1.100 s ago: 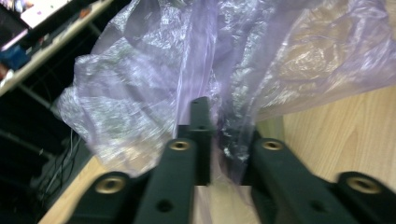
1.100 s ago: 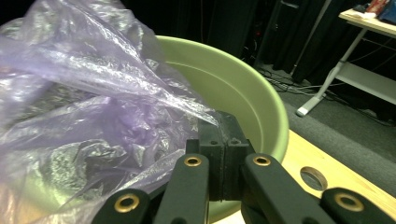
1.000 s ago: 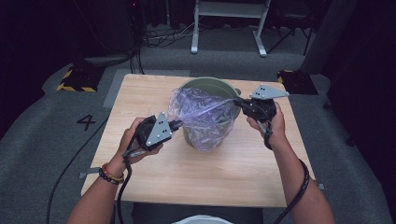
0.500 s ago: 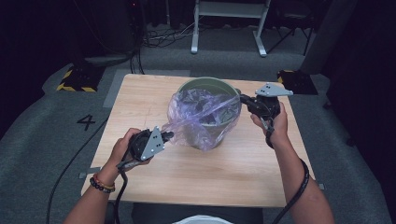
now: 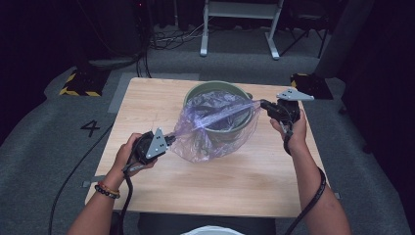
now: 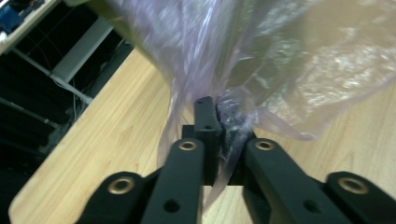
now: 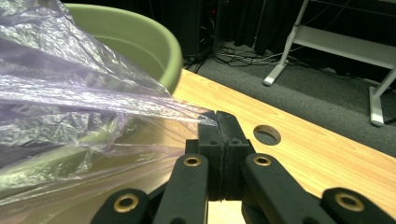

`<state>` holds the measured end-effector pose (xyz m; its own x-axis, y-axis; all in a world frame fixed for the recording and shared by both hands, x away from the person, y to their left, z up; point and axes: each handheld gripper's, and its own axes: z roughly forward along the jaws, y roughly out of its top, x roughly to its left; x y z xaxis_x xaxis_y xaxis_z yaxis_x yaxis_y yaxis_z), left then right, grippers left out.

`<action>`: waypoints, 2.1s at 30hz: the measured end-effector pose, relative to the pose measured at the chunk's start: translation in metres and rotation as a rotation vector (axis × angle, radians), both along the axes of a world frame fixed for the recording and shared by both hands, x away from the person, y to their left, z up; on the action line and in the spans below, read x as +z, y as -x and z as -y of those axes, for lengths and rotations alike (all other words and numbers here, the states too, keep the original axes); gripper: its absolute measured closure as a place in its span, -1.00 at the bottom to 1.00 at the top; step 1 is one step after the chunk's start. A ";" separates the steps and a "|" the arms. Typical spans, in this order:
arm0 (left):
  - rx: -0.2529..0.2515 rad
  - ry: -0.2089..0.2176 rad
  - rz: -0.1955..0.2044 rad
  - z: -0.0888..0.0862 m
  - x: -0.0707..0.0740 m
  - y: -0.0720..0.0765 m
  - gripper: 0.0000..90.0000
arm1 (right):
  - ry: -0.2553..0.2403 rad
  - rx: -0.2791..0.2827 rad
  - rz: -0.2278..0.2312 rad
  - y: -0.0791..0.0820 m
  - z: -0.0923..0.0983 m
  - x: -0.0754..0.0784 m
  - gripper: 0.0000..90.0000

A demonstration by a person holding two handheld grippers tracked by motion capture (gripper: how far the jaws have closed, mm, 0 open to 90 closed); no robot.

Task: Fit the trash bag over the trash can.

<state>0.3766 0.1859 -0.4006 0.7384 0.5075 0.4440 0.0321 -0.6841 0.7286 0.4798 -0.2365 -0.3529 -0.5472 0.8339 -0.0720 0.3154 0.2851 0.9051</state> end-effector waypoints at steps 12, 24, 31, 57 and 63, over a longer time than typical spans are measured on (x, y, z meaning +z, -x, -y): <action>0.001 0.232 -0.072 -0.025 0.008 0.004 -0.60 | -0.025 0.010 0.023 -0.007 -0.002 -0.003 1.00; -0.114 0.403 -0.072 -0.021 0.054 0.017 -0.65 | -0.030 0.033 0.057 -0.003 -0.007 0.007 0.97; -0.157 0.329 -0.061 -0.015 0.073 0.024 -0.63 | -0.030 0.038 0.076 0.001 -0.006 0.011 0.96; -0.089 0.369 -0.048 -0.031 0.064 0.050 -0.65 | 0.016 0.067 0.102 0.009 -0.016 0.015 0.95; -0.024 0.308 -0.061 -0.001 0.075 0.018 -0.63 | 0.017 0.067 0.107 0.007 -0.018 0.015 0.95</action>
